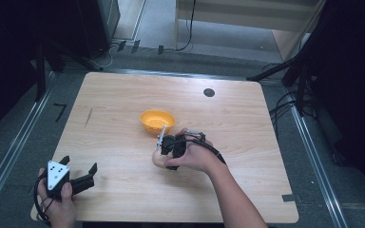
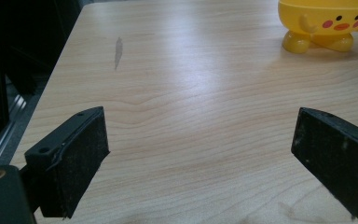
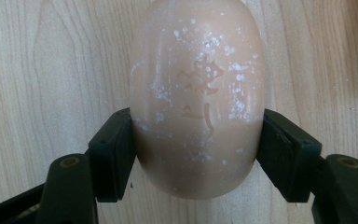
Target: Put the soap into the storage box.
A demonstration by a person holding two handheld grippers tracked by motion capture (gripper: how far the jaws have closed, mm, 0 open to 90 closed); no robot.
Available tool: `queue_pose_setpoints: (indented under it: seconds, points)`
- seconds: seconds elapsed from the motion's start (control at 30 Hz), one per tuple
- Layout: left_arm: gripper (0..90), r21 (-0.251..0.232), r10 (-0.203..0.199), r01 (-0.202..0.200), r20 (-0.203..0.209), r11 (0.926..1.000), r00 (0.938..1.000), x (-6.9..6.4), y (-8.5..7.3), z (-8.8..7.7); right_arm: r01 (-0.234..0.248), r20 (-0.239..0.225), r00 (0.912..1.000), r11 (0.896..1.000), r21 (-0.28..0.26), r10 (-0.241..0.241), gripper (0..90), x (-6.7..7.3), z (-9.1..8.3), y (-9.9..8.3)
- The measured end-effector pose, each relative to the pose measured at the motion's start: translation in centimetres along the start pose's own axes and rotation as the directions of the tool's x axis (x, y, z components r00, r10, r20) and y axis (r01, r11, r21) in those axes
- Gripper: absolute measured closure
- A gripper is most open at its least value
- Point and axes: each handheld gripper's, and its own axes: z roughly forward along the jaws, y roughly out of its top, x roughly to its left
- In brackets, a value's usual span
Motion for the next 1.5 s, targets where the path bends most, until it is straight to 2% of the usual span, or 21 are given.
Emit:
queue_pose_setpoints:
  seconds: [0.27,0.4,0.53,0.67,1.07,1.13,1.5]
  points:
    - [4.4,0.005,0.001,-0.001,0.000,1.0000,1.0000,0.0,0.0,0.1,-0.015,-0.001,0.9999,1.000,0.006,0.015,34.3,0.2,-0.1,0.0]
    - [4.4,0.004,0.002,-0.002,0.001,1.0000,1.0000,0.0,0.1,0.1,0.000,0.017,0.9999,1.000,-0.004,0.000,34.4,0.1,-0.1,-0.2]
    - [4.5,0.004,-0.001,0.001,0.002,1.0000,1.0000,0.0,0.1,0.1,-0.018,0.020,0.9996,0.999,-0.026,0.018,34.4,0.0,-0.9,-0.4]
    - [4.5,0.003,0.002,-0.002,0.001,1.0000,1.0000,0.0,0.1,0.1,-0.016,0.028,0.9995,0.999,-0.036,0.017,34.5,-0.1,-1.5,-0.6]
    - [4.5,0.005,0.000,0.000,0.001,1.0000,1.0000,0.0,0.1,0.1,-0.010,0.017,0.9998,0.999,-0.040,0.010,34.5,0.0,-2.2,-0.4]
    - [4.5,0.006,0.000,0.000,0.001,1.0000,1.0000,0.0,0.1,0.1,0.004,0.009,1.0000,0.999,-0.041,-0.003,34.5,0.0,-2.2,-0.4]
    - [4.5,0.008,-0.004,0.004,0.000,1.0000,1.0000,0.0,0.1,0.1,-0.014,0.011,0.9998,0.999,-0.051,0.014,34.5,-0.2,-2.8,-0.5]
